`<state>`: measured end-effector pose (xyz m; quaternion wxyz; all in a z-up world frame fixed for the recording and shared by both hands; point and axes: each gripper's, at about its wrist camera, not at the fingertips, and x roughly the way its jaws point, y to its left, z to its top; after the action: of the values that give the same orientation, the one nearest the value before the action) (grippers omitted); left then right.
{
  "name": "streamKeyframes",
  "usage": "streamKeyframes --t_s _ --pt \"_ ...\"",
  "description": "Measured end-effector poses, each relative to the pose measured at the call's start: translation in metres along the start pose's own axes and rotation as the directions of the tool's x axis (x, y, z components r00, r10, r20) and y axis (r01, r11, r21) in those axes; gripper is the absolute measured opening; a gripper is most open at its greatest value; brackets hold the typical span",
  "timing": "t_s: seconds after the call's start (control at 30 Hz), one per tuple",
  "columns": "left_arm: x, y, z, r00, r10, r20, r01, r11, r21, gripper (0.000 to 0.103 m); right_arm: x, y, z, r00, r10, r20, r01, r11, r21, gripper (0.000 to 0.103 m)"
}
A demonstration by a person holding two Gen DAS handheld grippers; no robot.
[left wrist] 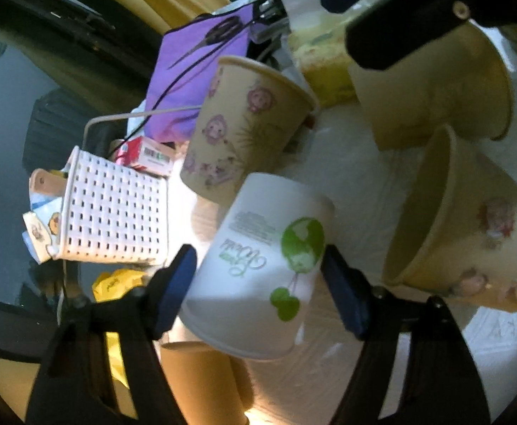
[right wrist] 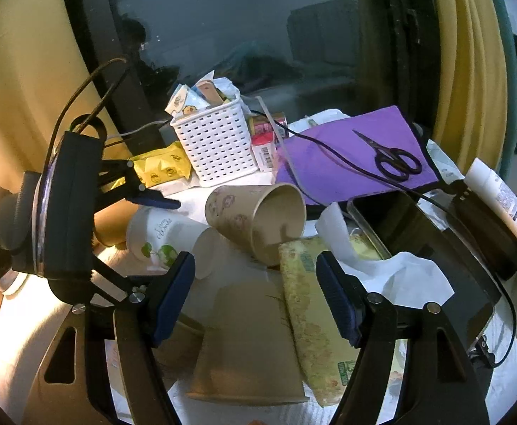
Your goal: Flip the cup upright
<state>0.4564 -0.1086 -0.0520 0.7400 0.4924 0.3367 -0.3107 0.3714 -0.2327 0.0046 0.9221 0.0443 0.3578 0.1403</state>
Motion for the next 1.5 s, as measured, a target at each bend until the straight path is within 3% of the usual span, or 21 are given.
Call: streamKeyframes --t_s 0.33,0.63,0.8,1.03,1.5 --pt "-0.03 0.002 -0.02 1.0 0.026 0.012 -0.025 0.996 -0.09 0.068 -0.019 0.013 -0.004 1.0 0.0 0.017 0.0 1.0 -0.016 0.074" --pt "-0.112 -0.008 -0.039 0.992 0.103 0.071 -0.087 0.975 -0.204 0.068 -0.057 0.042 -0.02 0.999 0.031 0.043 -0.029 0.999 -0.037 0.074" --pt "-0.157 -0.049 -0.048 0.982 0.162 0.096 -0.14 0.969 -0.206 0.068 -0.077 0.063 -0.041 0.998 0.05 0.034 -0.048 0.997 -0.063 0.074" --pt "-0.197 -0.118 -0.056 0.986 0.126 0.11 -0.105 0.979 -0.176 0.069 -0.104 0.086 -0.073 0.998 0.058 0.019 -0.056 0.993 -0.105 0.074" --pt "-0.21 -0.223 -0.078 0.997 0.077 0.001 -0.077 0.991 -0.106 0.069 -0.133 0.116 -0.152 0.99 0.13 -0.052 -0.135 0.983 -0.12 0.074"
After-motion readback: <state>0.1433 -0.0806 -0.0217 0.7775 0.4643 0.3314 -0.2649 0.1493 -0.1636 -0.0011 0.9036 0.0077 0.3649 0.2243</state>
